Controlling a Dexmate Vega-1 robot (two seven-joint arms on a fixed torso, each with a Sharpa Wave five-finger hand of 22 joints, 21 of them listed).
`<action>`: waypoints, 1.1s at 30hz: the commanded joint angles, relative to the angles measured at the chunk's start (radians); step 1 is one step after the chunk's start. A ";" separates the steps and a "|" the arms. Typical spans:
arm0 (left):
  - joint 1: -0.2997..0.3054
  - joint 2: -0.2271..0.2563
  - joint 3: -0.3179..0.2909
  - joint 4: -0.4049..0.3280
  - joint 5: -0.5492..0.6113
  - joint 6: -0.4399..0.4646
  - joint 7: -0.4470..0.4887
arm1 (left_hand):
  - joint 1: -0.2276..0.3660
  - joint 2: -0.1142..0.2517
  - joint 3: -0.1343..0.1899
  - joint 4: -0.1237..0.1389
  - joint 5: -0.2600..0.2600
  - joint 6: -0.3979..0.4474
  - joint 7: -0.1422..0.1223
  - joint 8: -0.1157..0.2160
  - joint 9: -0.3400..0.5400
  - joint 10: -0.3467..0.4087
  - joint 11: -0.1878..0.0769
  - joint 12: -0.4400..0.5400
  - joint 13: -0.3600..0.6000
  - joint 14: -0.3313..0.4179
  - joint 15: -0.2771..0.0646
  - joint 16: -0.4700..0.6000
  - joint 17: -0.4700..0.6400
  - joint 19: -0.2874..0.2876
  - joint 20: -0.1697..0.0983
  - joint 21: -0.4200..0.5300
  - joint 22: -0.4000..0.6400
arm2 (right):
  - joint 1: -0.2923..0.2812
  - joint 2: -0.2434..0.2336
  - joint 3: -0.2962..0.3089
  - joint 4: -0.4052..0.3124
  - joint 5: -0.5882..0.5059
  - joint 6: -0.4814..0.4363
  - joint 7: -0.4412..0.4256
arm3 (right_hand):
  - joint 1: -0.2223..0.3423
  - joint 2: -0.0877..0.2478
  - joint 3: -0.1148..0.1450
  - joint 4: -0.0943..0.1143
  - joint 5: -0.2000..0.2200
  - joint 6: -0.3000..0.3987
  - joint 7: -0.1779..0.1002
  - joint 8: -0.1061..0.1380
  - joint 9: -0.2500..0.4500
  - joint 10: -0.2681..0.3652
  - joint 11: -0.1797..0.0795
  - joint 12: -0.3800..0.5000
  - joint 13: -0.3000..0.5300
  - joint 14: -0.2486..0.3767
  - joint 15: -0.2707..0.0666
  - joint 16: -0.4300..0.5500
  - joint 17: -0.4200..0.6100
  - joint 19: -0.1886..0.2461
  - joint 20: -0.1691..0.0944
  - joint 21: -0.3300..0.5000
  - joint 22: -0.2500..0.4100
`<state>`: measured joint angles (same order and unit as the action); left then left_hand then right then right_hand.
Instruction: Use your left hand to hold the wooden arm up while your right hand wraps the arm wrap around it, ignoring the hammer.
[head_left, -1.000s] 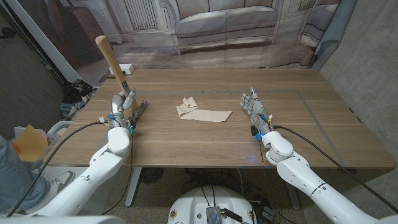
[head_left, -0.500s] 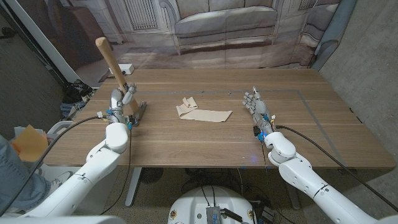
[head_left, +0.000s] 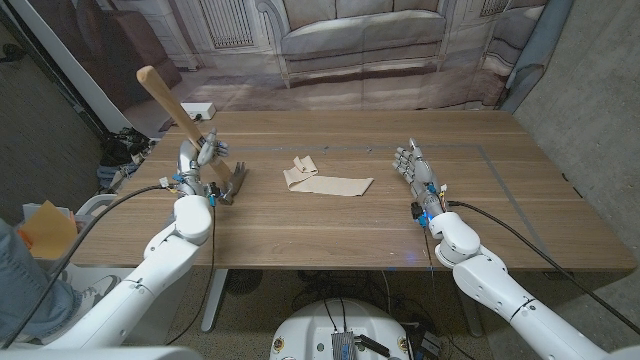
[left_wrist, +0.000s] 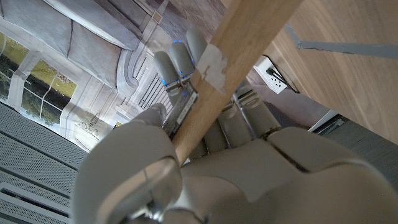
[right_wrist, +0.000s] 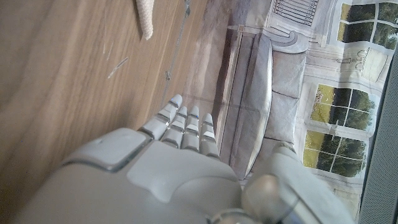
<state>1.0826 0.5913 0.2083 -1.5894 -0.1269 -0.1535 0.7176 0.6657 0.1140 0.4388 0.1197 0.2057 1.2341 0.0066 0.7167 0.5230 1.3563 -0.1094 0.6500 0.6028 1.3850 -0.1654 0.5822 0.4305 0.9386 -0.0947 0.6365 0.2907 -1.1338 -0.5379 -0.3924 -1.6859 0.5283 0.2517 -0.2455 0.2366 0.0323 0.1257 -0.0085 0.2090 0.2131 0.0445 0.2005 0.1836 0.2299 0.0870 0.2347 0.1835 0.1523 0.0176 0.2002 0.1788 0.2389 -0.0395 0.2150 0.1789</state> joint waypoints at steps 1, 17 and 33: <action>-0.007 -0.046 0.008 -0.010 0.062 0.055 0.102 | 0.019 -0.078 -0.006 -0.014 0.000 0.079 -0.020 0.112 0.108 0.062 -0.019 0.144 0.148 0.045 -0.016 0.207 0.166 0.087 -0.039 0.135 0.118 | -0.010 -0.015 0.009 -0.024 -0.003 -0.017 -0.006 | 0.014 0.004 0.001 -0.005 -0.002 0.009 -0.003 0.007 0.004 0.008 -0.001 0.005 0.003 0.013 0.002 0.007 0.005 0.005 -0.016 0.010 0.005; -0.033 -0.058 0.024 -0.004 0.154 0.019 0.175 | -0.013 -0.076 0.066 0.032 -0.005 0.136 -0.037 0.335 0.298 0.073 0.007 0.556 0.310 0.033 -0.021 0.718 0.605 0.204 -0.086 0.480 0.433 | -0.031 -0.037 0.022 -0.054 -0.023 -0.015 -0.018 | 0.022 0.007 0.004 -0.011 -0.003 0.013 -0.004 0.006 0.004 0.014 -0.003 0.004 0.003 0.023 -0.001 0.006 0.005 0.016 -0.016 0.011 0.005; -0.039 -0.057 0.010 -0.021 0.143 0.007 0.142 | -0.053 -0.069 0.167 0.037 -0.019 0.125 -0.037 0.393 0.270 0.046 0.006 0.647 0.280 0.022 -0.023 0.770 0.644 0.182 -0.096 0.607 0.569 | -0.087 -0.144 0.009 -0.236 -0.335 -0.254 -0.256 | 0.182 0.080 0.084 -0.100 -0.015 0.072 -0.030 0.019 0.005 0.053 -0.006 0.005 0.003 0.073 -0.014 0.000 0.001 0.062 -0.012 0.011 0.005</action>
<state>1.0497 0.5323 0.2267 -1.6021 0.0179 -0.1314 0.8792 0.6400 0.0386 0.5916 0.1561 0.1885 1.3622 -0.0280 1.1051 0.8041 1.4115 -0.1014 1.2828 0.8761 1.4087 -0.1873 1.2169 0.9562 1.1249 -0.1895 1.2428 0.8738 -1.1865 -0.6173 -0.3716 -1.8035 0.4108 0.1587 -0.3432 0.3767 0.0999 0.1918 -0.0818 0.1990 0.2580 0.0247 0.2106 0.1836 0.2653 0.0804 0.2347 0.1835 0.2132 0.0034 0.2001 0.1788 0.2896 -0.0391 0.2229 0.1790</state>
